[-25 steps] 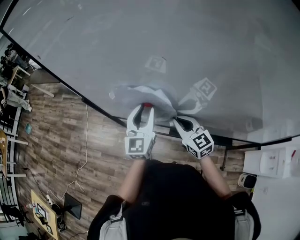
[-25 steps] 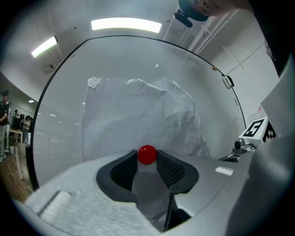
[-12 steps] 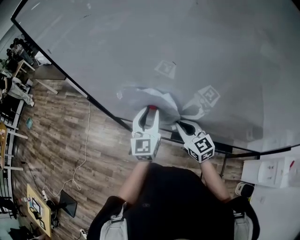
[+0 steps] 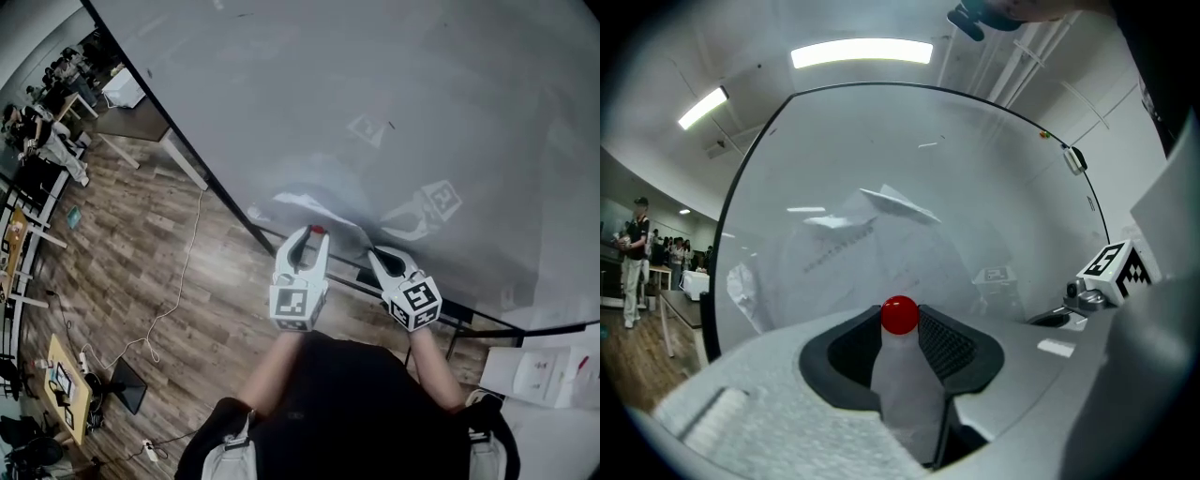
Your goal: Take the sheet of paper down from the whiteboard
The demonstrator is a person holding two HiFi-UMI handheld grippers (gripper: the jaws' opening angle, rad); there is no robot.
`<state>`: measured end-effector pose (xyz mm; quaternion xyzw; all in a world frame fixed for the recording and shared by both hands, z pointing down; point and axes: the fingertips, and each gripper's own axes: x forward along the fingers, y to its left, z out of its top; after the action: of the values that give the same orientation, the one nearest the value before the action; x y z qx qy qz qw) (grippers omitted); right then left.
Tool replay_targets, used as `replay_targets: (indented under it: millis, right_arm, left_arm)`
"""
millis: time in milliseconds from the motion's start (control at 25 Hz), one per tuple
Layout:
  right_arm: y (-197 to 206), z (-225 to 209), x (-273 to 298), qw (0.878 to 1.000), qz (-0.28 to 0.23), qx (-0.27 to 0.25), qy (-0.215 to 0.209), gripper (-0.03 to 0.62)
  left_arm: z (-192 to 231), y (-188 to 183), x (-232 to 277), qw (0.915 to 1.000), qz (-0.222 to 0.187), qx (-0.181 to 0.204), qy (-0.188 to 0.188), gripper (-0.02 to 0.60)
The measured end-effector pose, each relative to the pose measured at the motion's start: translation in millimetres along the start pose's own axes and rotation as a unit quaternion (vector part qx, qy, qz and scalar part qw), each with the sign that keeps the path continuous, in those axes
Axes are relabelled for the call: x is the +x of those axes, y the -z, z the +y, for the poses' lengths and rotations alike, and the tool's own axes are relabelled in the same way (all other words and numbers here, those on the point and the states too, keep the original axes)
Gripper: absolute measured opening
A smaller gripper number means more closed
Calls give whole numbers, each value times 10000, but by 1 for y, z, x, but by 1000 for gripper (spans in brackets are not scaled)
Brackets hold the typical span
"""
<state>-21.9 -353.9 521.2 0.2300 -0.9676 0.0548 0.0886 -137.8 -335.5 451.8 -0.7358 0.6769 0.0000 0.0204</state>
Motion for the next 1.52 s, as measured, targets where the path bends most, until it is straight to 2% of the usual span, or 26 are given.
replay_targets:
  millis: [320, 560, 800, 1120, 1320, 1520]
  right_arm:
    - [9, 25, 13, 9990, -72, 320, -318, 5]
    - [6, 41, 20, 9989, -151, 392, -218, 5]
    - [-2, 65, 36, 9989, -179, 435, 62, 5]
    - [-17, 112, 65, 9974, -171, 495, 487, 5]
    - [-11, 138, 75, 9968, -95, 307, 735, 5]
    - [3, 161, 71, 9936, -102, 422, 1043, 5]
  left_arm:
    - [40, 31, -77, 9971, 349, -49, -670, 131]
    - [67, 39, -125, 9939, 486, -190, -969, 130]
    - [97, 41, -160, 9941, 494, -300, -922, 131]
    - [160, 34, -217, 9941, 489, -363, -900, 132]
    - [191, 39, -243, 9946, 443, -368, -867, 132]
    - [218, 44, -278, 9948, 429, -368, -848, 131]
